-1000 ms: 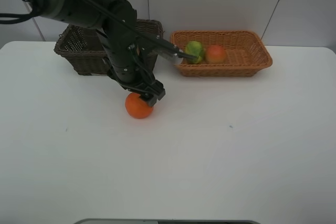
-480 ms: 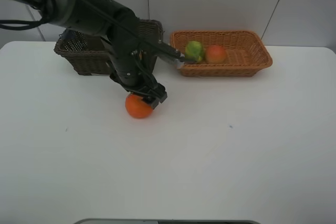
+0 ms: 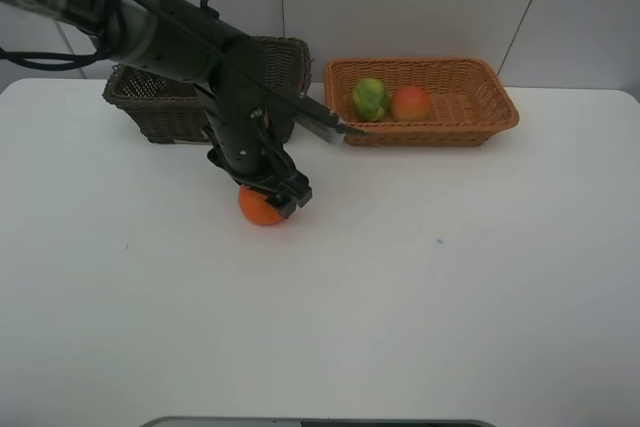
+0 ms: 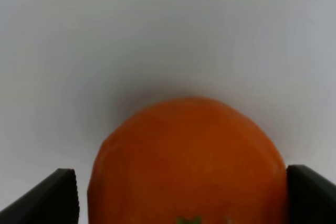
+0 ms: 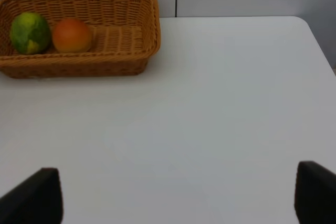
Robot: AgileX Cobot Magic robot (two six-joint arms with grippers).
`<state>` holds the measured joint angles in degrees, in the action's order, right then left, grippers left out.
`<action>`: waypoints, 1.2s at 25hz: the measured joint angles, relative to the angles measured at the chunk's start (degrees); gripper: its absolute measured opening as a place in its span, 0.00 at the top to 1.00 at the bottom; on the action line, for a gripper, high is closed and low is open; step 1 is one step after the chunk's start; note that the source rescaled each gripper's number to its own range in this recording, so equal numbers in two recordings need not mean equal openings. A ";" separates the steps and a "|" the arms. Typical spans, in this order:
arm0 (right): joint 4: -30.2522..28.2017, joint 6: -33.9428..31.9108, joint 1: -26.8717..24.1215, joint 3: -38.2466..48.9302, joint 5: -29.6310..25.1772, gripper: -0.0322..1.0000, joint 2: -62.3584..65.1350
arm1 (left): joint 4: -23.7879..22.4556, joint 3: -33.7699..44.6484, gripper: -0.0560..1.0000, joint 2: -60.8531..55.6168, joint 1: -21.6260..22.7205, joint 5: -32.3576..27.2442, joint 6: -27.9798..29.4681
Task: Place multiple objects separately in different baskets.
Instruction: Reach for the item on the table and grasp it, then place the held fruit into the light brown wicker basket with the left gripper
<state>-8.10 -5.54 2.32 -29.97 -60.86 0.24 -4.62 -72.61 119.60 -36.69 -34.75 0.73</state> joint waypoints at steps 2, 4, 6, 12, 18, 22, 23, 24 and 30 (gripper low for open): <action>0.00 0.00 0.00 0.00 0.00 0.12 0.00 | 0.12 0.00 0.01 0.26 0.11 0.06 0.00; 0.00 0.00 0.00 0.00 0.00 0.12 0.00 | 0.56 0.00 0.01 0.65 0.11 0.18 -0.07; 0.00 0.00 0.00 0.00 0.00 0.12 0.00 | 1.22 0.00 0.01 1.10 0.11 0.64 -0.73; 0.00 0.00 0.00 0.00 0.00 0.12 0.00 | 2.42 0.00 0.01 2.42 0.11 0.69 -2.19; 0.00 0.00 0.00 0.00 0.00 0.12 0.00 | 2.56 0.00 0.02 2.46 0.11 0.57 -2.65; 0.00 0.00 0.00 0.00 0.00 0.12 0.00 | 2.63 0.00 0.09 2.46 0.11 0.31 -2.77; 0.00 0.00 0.00 0.00 0.00 0.12 0.00 | 2.63 0.00 0.09 2.46 0.11 0.29 -2.77; 0.00 0.00 0.00 0.00 0.00 0.12 0.00 | 2.63 0.00 0.09 2.46 0.11 0.29 -2.77; 0.00 0.00 0.00 0.00 0.00 0.12 0.00 | 2.65 0.00 0.09 2.46 0.11 0.14 -2.77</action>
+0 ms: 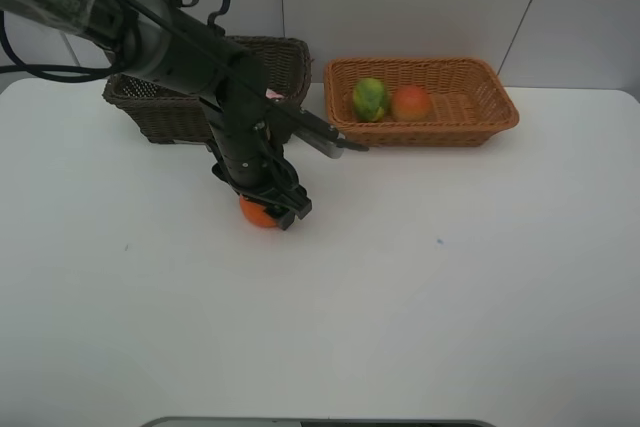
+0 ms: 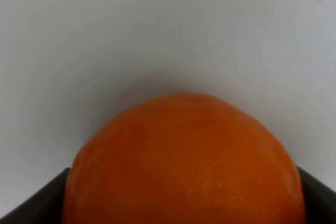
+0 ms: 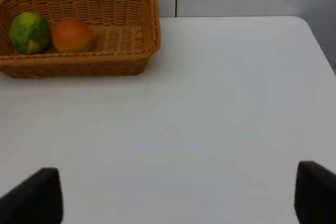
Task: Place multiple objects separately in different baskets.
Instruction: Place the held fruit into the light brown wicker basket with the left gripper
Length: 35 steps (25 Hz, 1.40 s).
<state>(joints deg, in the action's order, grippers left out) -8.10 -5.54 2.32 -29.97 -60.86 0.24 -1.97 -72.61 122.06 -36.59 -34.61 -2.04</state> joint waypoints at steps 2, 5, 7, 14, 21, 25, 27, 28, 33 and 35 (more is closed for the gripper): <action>0.00 0.00 0.00 0.00 0.00 0.12 0.00 | 0.04 0.00 0.09 0.00 0.00 0.00 0.00; 0.00 0.00 0.00 0.00 0.00 0.12 0.00 | 0.04 0.00 0.09 0.00 0.07 0.00 0.00; 0.00 0.00 0.00 0.00 0.00 0.12 0.00 | 0.04 0.00 0.09 0.00 0.19 0.05 0.00; 0.00 0.00 0.00 0.00 0.00 0.12 0.00 | 0.26 -0.80 0.09 -0.20 0.19 -0.80 0.00; 0.00 0.00 0.00 0.00 0.00 0.12 0.00 | 1.06 -12.70 0.09 -4.01 -1.34 -6.74 0.00; 0.00 0.00 0.00 0.00 0.00 0.12 0.00 | 1.97 -21.95 0.09 -3.64 -1.76 -7.40 0.00; 0.00 0.00 0.00 0.00 0.00 0.12 0.00 | 1.97 -27.04 0.09 -2.52 -1.76 -7.22 0.00; 0.00 0.00 0.00 0.00 0.00 0.12 0.00 | 1.97 -29.46 0.09 -1.85 -1.76 -7.07 0.00; 0.00 0.00 0.00 0.00 0.00 0.12 0.00 | 3.06 -39.83 0.09 4.22 -1.76 -6.53 0.00; 0.00 0.00 0.00 0.00 0.00 0.12 0.00 | 3.92 -43.46 0.09 7.06 -1.71 -4.91 0.00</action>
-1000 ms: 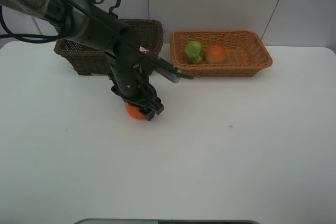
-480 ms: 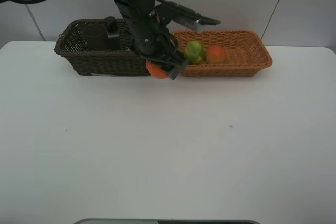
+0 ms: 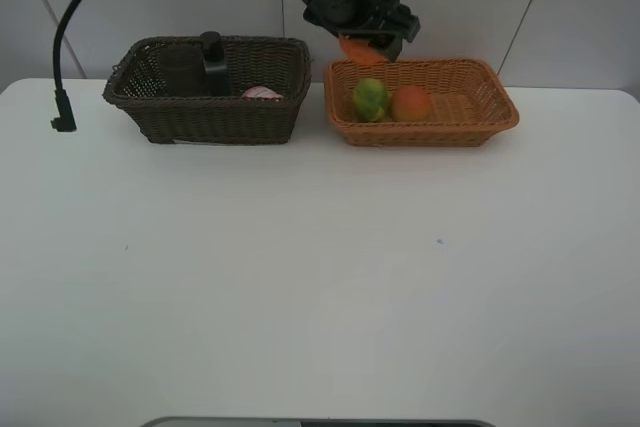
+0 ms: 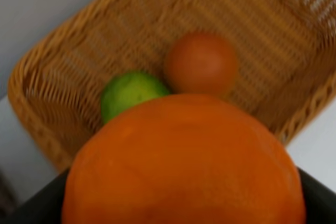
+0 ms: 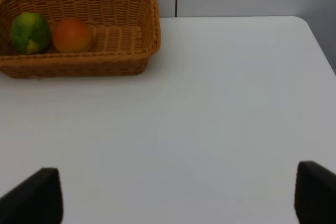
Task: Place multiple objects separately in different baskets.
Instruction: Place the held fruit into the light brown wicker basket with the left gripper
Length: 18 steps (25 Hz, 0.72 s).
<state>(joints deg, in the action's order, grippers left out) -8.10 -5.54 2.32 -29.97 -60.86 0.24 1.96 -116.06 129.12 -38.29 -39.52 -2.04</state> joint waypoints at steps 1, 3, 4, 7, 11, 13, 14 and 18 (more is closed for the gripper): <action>0.00 0.00 0.00 0.00 0.00 0.12 0.00 | 0.24 -1.16 0.09 1.02 0.00 1.12 0.00; 0.00 0.00 0.00 0.00 0.00 0.12 0.00 | 0.51 -2.97 0.09 3.08 0.00 3.63 0.00; 0.00 0.00 0.00 0.00 0.00 0.12 0.00 | 0.56 -3.39 0.09 3.83 0.00 5.18 0.00; 0.00 0.00 0.00 0.00 0.00 0.12 0.00 | 0.60 -3.62 0.09 6.15 0.00 10.23 0.00; 0.00 0.00 0.00 0.00 0.00 0.12 0.00 | 0.60 -3.62 0.09 8.57 0.00 15.82 0.00; 0.00 0.00 0.00 0.00 0.00 0.12 0.00 | 0.62 -3.62 0.09 9.65 0.00 17.79 0.00; 0.00 0.00 0.00 0.00 0.00 0.12 0.00 | 0.75 -3.62 0.09 10.11 0.00 18.46 0.00; 0.00 0.00 0.00 0.00 0.00 0.12 0.00 | 1.05 -3.62 0.09 11.81 0.00 20.81 0.00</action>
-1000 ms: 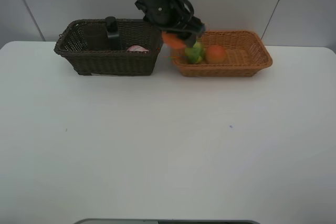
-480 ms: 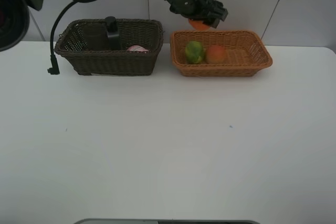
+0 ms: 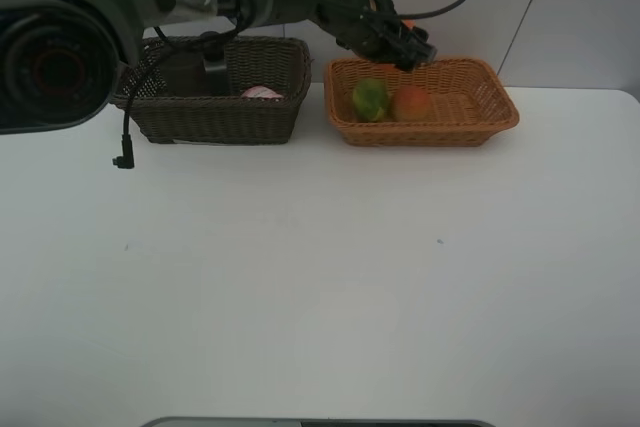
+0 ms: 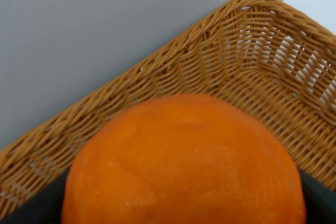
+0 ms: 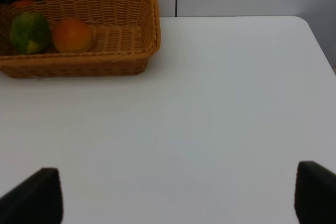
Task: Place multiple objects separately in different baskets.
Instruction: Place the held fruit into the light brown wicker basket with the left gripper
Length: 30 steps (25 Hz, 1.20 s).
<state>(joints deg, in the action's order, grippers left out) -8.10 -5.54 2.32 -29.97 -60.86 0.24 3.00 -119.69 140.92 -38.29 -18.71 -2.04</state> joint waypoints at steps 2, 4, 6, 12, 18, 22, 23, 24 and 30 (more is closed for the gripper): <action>0.00 0.00 0.00 0.00 0.00 0.12 0.00 | 0.00 0.00 0.09 0.79 0.00 0.66 0.00; 0.00 0.00 0.00 0.00 0.00 0.12 0.00 | 0.08 0.00 0.09 1.65 0.00 1.30 0.00; 0.00 0.00 0.00 0.00 0.00 0.12 0.00 | 0.20 0.00 0.09 2.64 0.00 1.86 0.00; 0.00 0.02 0.00 0.00 0.00 0.12 0.00 | 3.42 0.00 0.09 3.62 0.00 2.14 0.00; 0.00 0.02 0.00 0.00 0.00 0.12 0.00 | 4.90 0.00 0.09 3.56 0.00 2.14 0.00; 0.00 0.02 0.00 0.00 0.00 0.12 0.00 | 5.01 0.00 0.03 3.49 0.00 2.14 0.00; 0.00 0.02 0.00 0.00 0.00 0.12 0.00 | 5.01 0.00 0.01 3.28 0.00 2.14 0.00; 0.00 0.02 0.00 0.00 0.00 0.12 0.00 | 5.07 0.00 0.01 3.00 0.00 2.14 0.00; 0.00 0.02 0.00 0.00 0.00 0.12 0.00 | 5.07 -0.13 0.00 1.21 0.00 1.72 0.00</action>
<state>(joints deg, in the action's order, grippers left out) -8.10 -5.52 2.32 -29.97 -60.86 0.24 8.08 -119.82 142.13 -38.29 -16.99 -2.04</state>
